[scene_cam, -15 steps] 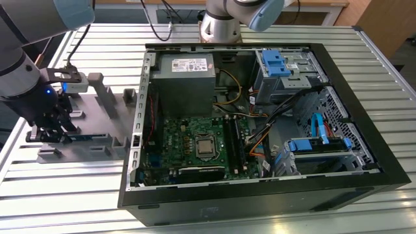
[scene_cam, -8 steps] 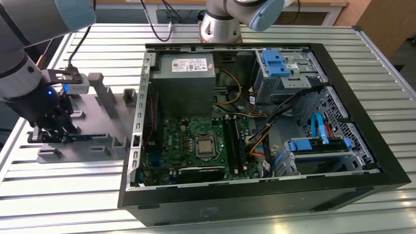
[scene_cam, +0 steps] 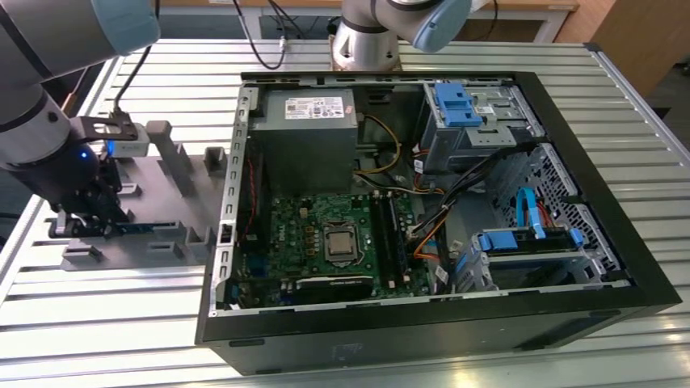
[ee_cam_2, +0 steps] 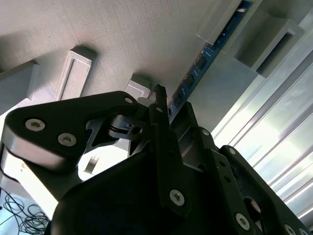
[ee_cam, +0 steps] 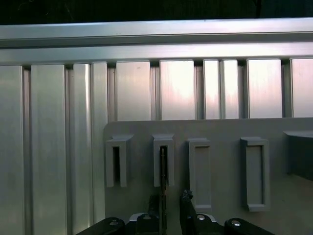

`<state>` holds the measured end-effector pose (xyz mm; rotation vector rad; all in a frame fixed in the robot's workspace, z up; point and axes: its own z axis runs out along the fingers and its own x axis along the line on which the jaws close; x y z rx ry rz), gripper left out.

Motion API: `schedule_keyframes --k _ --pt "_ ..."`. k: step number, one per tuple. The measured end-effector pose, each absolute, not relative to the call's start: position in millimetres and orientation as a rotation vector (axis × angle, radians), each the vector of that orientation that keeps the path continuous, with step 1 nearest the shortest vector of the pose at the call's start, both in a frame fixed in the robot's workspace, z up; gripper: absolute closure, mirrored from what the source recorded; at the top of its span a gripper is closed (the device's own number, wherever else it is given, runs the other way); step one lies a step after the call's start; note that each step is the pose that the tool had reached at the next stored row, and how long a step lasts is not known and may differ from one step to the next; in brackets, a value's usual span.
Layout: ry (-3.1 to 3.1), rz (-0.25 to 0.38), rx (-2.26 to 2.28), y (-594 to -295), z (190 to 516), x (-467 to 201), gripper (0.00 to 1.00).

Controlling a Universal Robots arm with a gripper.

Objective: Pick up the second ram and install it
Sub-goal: 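Pick up the second ram and move it above second insertion slot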

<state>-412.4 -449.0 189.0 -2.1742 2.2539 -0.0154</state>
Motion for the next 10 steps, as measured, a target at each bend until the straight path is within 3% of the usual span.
schedule_keyframes --k 10 --pt "2.254 -0.015 -2.174 -449.0 188.1 -409.1 0.69"
